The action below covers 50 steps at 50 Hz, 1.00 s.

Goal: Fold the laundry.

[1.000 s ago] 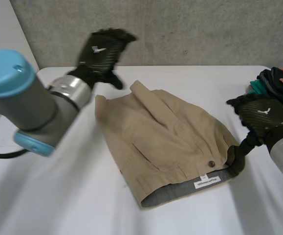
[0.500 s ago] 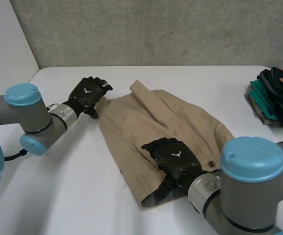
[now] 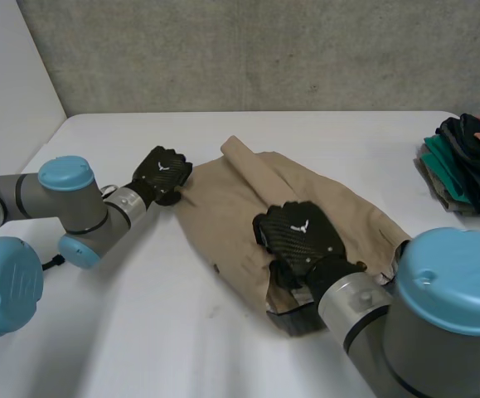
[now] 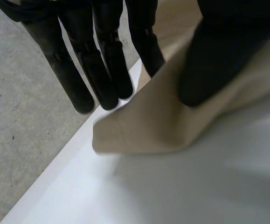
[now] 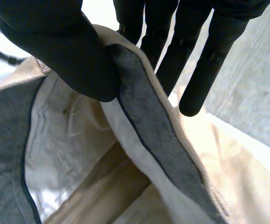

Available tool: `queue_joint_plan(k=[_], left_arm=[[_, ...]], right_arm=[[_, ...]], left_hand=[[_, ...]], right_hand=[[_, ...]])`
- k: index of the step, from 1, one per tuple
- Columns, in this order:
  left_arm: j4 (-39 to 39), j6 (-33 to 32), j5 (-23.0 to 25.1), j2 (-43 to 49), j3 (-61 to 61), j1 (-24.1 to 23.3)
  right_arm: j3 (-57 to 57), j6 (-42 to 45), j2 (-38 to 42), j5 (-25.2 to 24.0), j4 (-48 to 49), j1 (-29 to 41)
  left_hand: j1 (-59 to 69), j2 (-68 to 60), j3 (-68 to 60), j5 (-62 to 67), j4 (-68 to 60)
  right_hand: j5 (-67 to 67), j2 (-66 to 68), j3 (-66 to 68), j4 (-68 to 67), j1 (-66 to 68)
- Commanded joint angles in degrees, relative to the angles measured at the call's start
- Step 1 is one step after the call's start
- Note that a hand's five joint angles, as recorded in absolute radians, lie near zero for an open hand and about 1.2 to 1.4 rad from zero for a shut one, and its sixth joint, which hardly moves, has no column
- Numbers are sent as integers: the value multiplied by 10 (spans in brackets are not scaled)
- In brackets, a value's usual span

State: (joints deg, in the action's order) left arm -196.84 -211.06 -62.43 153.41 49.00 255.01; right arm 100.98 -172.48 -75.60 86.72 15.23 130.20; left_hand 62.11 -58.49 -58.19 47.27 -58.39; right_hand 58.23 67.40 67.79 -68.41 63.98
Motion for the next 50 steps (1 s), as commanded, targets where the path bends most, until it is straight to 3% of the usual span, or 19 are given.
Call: queue_joint_plan(k=[1, 7, 12, 19, 24, 29, 37, 43, 46, 50], left_arm=[[-8, -1, -54, -8, 9, -8], [-33, 3, -155, -89, 47, -23], [-38, 13, -162, -210, 108, -29], [-29, 79, -186, -423, 204, -54], [11, 112, -192, -581, 285, -55], [79, 115, -193, -657, 338, -58], [141, 114, -197, -638, 379, -60], [123, 111, -195, -520, 346, -62], [82, 109, -205, -441, 272, -64], [23, 108, -237, -379, 153, -76]], right_arm=[[5, 2, -60, -13, -20, -2], [-22, 15, -66, -16, -63, -84], [-71, 50, -66, -16, -100, -130], [-186, 65, -91, -16, -178, -144], [-263, 70, -95, -20, -237, -173], [-320, 86, -94, -51, -275, -204], [-354, 109, -22, -74, -311, -260], [-388, 137, 69, -63, -302, -246], [-417, 149, 101, -46, -277, -235], [-467, 148, 131, 19, -176, -209]], left_hand=[[179, -215, -218, 227, -216], [179, -215, -218, 227, -216], [179, -215, -218, 227, -216], [179, -215, -218, 227, -216], [179, -215, -218, 227, -216], [179, -215, -218, 227, -216], [179, -215, -218, 227, -216], [179, -215, -218, 227, -216], [179, -215, -218, 227, -216], [179, -215, -218, 227, -216]], right_hand=[[118, 126, 122, -116, 160], [118, 126, 122, -116, 160], [118, 126, 122, -116, 160], [118, 126, 122, -116, 160], [118, 126, 122, -116, 160], [118, 126, 122, -116, 160], [118, 126, 122, -116, 160], [118, 126, 122, -116, 160], [118, 126, 122, -116, 160], [118, 126, 122, -116, 160]])
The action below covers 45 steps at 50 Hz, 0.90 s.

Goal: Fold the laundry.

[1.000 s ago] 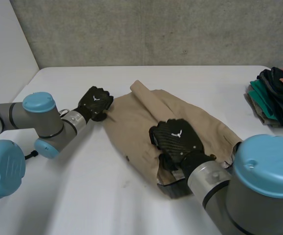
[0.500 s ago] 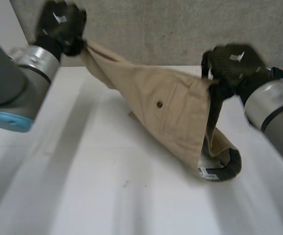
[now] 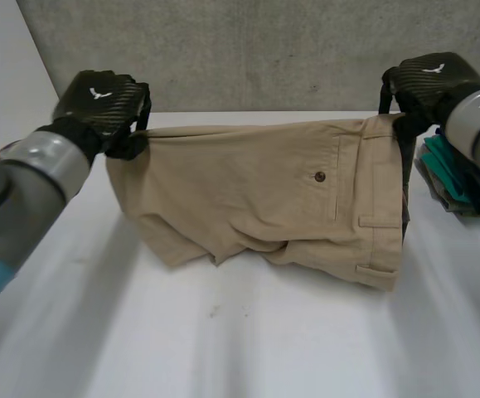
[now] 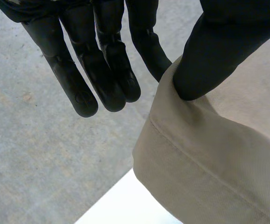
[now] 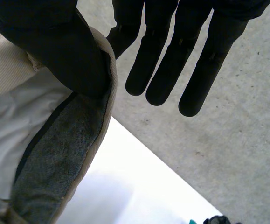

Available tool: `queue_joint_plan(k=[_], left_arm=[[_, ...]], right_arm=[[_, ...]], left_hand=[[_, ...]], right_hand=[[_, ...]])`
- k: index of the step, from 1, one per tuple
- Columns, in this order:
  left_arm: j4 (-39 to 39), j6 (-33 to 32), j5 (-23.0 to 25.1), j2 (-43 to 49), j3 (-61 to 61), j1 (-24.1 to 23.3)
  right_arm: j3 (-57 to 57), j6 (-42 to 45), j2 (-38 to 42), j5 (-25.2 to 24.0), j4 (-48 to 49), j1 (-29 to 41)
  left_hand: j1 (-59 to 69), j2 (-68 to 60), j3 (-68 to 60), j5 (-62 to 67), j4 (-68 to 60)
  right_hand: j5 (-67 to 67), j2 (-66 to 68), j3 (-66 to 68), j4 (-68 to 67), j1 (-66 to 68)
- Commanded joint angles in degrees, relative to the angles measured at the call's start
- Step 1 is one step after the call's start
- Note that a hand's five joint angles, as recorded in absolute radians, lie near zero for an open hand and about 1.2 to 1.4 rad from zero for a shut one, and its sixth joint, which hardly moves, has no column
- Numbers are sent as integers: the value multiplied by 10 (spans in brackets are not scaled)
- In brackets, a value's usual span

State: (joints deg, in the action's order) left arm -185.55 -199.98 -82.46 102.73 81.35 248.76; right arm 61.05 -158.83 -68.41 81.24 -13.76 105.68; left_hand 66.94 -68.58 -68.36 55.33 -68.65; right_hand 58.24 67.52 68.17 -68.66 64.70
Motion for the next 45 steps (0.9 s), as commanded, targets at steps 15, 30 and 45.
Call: queue_joint_plan(k=[15, 30, 45], left_arm=[[-333, 4, -136, 102, -262, -37], [-218, 11, -103, 47, 82, -80], [-198, 12, -104, 12, 199, -79]], right_arm=[[-89, 5, 39, 103, 538, 75], [104, -8, 72, -100, 296, 34], [256, 91, 38, -58, 165, -6]], left_hand=[[131, -114, -116, 147, -114], [131, -114, -116, 147, -114], [131, -114, -116, 147, -114]], right_hand=[[118, 125, 118, -113, 153], [118, 125, 118, -113, 153], [-117, -109, -116, 121, -81]])
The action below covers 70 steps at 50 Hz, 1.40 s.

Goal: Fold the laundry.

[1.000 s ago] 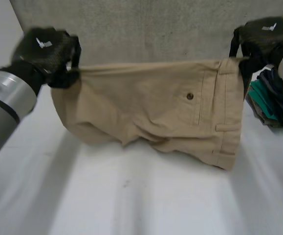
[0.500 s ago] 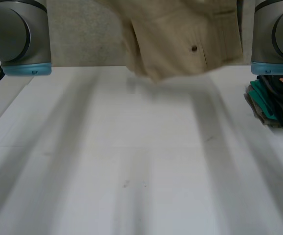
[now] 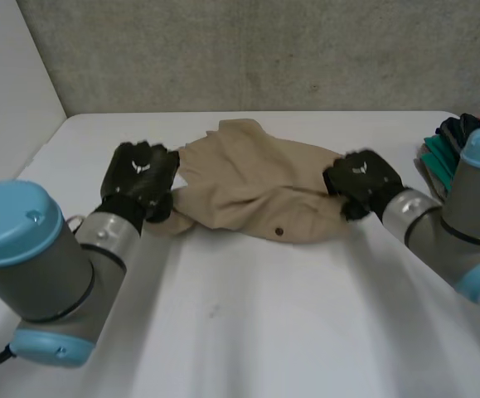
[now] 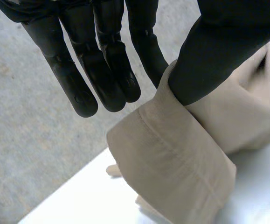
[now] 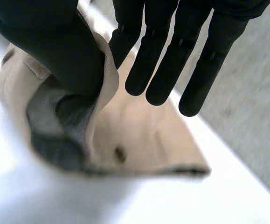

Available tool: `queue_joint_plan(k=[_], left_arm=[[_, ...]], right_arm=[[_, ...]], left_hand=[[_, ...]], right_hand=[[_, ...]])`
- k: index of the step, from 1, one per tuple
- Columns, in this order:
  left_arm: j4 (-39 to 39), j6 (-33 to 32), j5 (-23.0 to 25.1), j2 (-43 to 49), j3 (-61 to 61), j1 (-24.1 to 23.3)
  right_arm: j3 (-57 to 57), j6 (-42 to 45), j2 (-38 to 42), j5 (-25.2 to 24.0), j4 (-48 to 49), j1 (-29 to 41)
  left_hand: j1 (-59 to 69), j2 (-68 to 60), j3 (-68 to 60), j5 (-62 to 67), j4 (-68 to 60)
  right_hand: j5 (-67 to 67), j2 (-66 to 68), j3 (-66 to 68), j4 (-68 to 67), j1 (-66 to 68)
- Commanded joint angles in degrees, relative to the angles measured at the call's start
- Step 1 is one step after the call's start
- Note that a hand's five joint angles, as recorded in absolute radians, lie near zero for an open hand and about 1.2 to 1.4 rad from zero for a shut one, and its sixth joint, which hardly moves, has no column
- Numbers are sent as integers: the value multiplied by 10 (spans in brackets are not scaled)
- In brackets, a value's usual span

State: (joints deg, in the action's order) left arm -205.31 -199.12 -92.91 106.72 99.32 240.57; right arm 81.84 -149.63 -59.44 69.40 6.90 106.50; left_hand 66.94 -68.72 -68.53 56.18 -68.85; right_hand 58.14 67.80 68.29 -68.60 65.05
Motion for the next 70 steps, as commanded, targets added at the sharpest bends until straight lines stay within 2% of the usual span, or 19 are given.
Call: queue_joint_plan(k=[1, 3, 7, 13, 18, 25, 30, 35, 41, 44, 45, 46, 49, 51, 57, 60, 63, 65, 70], left_arm=[[2, 4, 0, -33, 20, 3], [4, 4, 0, -37, 21, 4], [7, 5, 1, -46, 22, 6], [6, 5, 3, -48, 20, 6], [5, 5, 4, -45, 14, 9], [4, 6, 4, -42, 6, 11], [4, 7, 4, -42, -5, 18], [4, 7, 4, -40, -17, 22], [4, 7, 2, -41, -24, 20], [6, 7, 1, -41, -23, 16], [7, 6, 1, -41, -23, 16], [9, 6, 1, -42, -20, 15], [29, 1, 1, -51, -7, 12], [54, -3, 1, -63, 3, 10], [220, -20, 6, -141, 46, 8], [309, -56, 8, -176, 69, 2], [366, -85, 8, -193, 89, -8], [414, -105, 9, -202, 103, -31], [461, -109, 7, -206, 105, -91]], right_arm=[[54, -13, -61, 67, -43, -16], [72, -62, -92, 83, -46, -18], [94, -156, -149, 109, -62, -19], [118, -250, -188, 137, -116, -18], [142, -307, -195, 157, -144, -12], [164, -320, -187, 190, -100, 15], [163, -313, -112, 204, -62, 50], [161, -312, -79, 224, -15, 74], [148, -310, -21, 229, 65, 91], [130, -298, 1, 230, 85, 96], [125, -295, 2, 229, 85, 96], [117, -284, -1, 222, 81, 92], [118, -257, -15, 214, 73, 90], [123, -216, -58, 203, 63, 89], [168, -52, -189, 151, -51, 71], [179, 4, -209, 144, -98, 49], [199, 86, -235, 144, -179, 37], [216, 147, -252, 147, -246, 30], [236, 202, -270, 141, -318, 15]], left_hand=[[131, -113, -115, 138, -111], [131, -113, -115, 138, -111], [131, -113, -115, 138, -111], [131, -113, -115, 138, -111], [131, -113, -115, 138, -111], [131, -113, -115, 138, -111], [131, -113, -115, 138, -111], [131, -113, -115, 138, -111], [131, -113, -115, 138, -111], [131, -113, -115, 138, -111], [131, -113, -115, 138, -111], [131, -113, -115, 138, -111], [131, -113, -115, 138, -111], [131, -113, -115, 138, -111], [131, -113, -115, 138, -111], [131, -113, -115, 138, -111], [131, -113, -115, 138, -111], [131, -113, -115, 138, -111], [131, -113, -115, 138, -111]], right_hand=[[-180, -176, -181, 184, -149], [-347, -344, -349, 352, -316], [-454, -451, -455, 459, -423], [-538, -535, -540, 543, -507], [-544, -540, -545, 548, -513], [-540, -537, -542, 545, -509], [-523, -520, -525, 528, -492], [-503, -500, -505, 508, -472], [-386, -382, -387, 390, -355], [-213, -210, -214, 218, -182], [-81, -77, -82, 85, -50], [117, 120, 115, -112, 148], [119, 122, 117, -114, 150], [119, 122, 117, -114, 150], [119, 122, 117, -114, 150], [119, 122, 117, -114, 150], [119, 122, 117, -114, 150], [119, 122, 117, -114, 150], [119, 122, 117, -114, 150]])
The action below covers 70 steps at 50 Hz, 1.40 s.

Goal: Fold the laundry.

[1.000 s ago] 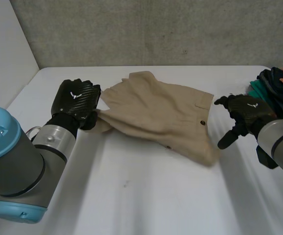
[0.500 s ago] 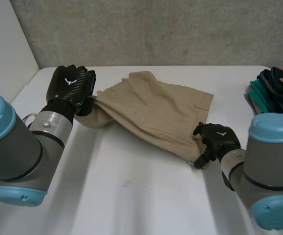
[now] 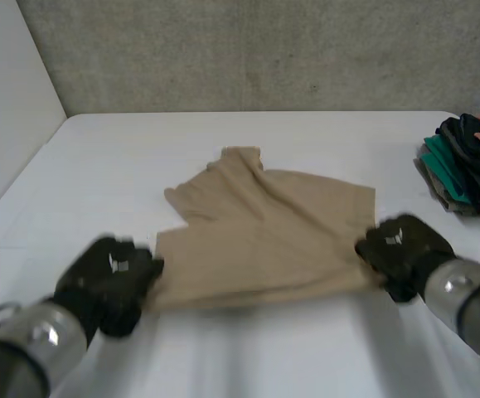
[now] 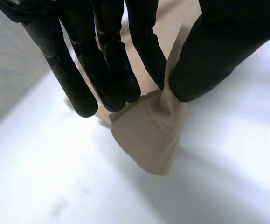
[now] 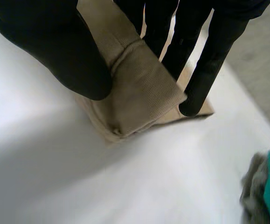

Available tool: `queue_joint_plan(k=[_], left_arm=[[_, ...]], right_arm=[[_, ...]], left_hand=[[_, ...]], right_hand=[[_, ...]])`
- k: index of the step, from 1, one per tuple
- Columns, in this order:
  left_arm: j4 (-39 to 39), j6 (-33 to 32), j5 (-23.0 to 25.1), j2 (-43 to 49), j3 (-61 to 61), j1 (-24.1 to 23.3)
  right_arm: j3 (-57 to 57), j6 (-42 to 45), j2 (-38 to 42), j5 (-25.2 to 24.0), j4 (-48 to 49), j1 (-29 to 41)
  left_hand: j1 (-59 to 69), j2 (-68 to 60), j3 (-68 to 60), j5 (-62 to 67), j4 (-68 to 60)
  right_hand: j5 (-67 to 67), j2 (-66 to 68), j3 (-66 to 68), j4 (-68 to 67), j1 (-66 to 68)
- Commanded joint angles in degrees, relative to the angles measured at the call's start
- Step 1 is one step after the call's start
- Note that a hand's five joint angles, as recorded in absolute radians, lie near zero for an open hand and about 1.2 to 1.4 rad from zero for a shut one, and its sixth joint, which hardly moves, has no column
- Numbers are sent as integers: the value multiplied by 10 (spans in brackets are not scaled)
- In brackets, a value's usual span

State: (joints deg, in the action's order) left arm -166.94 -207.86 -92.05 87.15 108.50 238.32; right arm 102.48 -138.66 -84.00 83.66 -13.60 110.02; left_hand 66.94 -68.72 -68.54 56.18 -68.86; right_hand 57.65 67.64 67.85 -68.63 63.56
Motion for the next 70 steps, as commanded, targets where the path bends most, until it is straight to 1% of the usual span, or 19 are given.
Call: queue_joint_plan(k=[1, 4, 12, 16, 17, 22, 24, 27, 28, 29, 30, 33, 36, 42, 49, 54, 61, 65, 70], left_arm=[[79, -22, -2, -8, 11, -76], [72, -26, -3, -1, 5, -75], [12, -29, -7, 99, -50, -70], [-58, -31, -7, 171, -100, -33], [-88, -37, -7, 201, -128, -14], [-195, -87, -8, 285, -246, 21], [-235, -111, -8, 303, -298, 28], [-337, -141, -3, 313, -395, 44], [-367, -145, -3, 317, -417, 45], [-433, -145, -3, 319, -456, 51], [-466, -142, -5, 318, -473, 54], [-572, -121, -5, 315, -515, 62], [-610, -110, -7, 312, -534, 72], [-578, -89, -13, 307, -512, 69], [-529, -51, -24, 257, -377, 56], [-517, -47, -25, 246, -284, 43], [-466, -47, -34, 258, -168, 3], [-414, -47, -64, 267, -130, -13], [-333, -47, -103, 235, -94, -29]], right_arm=[[30, 91, -25, -3, -113, -20], [29, 90, -25, -3, -104, -20], [27, 90, -13, -1, -76, -14], [12, 89, 21, -2, -33, -12], [4, 89, 33, 0, -20, -11], [-101, 67, 109, 23, 56, -9], [-182, 30, 137, 51, 98, -6], [-304, -17, 165, 87, 180, 20], [-334, -27, 171, 92, 205, 28], [-361, -36, 176, 97, 233, 33], [-410, -50, 184, 105, 293, 38], [-464, -63, 196, 114, 377, 47], [-504, -64, 210, 123, 457, 53], [-536, -70, 247, 116, 493, 71], [-524, -99, 280, 100, 479, 71], [-472, -98, 318, 49, 426, 68], [-407, -89, 376, 2, 344, 67], [-365, -61, 392, -1, 294, 66], [-289, -36, 344, 7, 254, 67]], left_hand=[[131, -113, -115, 138, -111], [131, -113, -115, 138, -111], [131, -113, -115, 138, -111], [131, -113, -115, 138, -111], [131, -113, -115, 138, -111], [131, -113, -115, 138, -111], [131, -113, -115, 138, -111], [131, -113, -115, 138, -111], [131, -113, -115, 138, -111], [131, -113, -115, 138, -111], [131, -113, -115, 138, -111], [131, -113, -115, 138, -111], [131, -113, -115, 138, -111], [131, -113, -115, 138, -111], [131, -113, -115, 138, -111], [131, -113, -115, 138, -111], [131, -113, -115, 138, -111], [131, -113, -115, 138, -111], [131, -113, -115, 138, -111]], right_hand=[[123, 124, 121, -114, 164], [123, 124, 121, -114, 164], [123, 124, 121, -114, 164], [123, 124, 121, -114, 164], [123, 124, 121, -114, 164], [123, 124, 121, -114, 164], [123, 124, 121, -114, 164], [123, 124, 121, -114, 164], [123, 124, 121, -114, 164], [123, 124, 121, -114, 164], [123, 124, 121, -114, 164], [123, 124, 121, -114, 164], [123, 124, 121, -114, 164], [123, 124, 121, -114, 164], [123, 124, 121, -114, 164], [123, 124, 121, -114, 164], [123, 124, 121, -114, 164], [123, 124, 121, -114, 164], [123, 124, 121, -114, 164]])
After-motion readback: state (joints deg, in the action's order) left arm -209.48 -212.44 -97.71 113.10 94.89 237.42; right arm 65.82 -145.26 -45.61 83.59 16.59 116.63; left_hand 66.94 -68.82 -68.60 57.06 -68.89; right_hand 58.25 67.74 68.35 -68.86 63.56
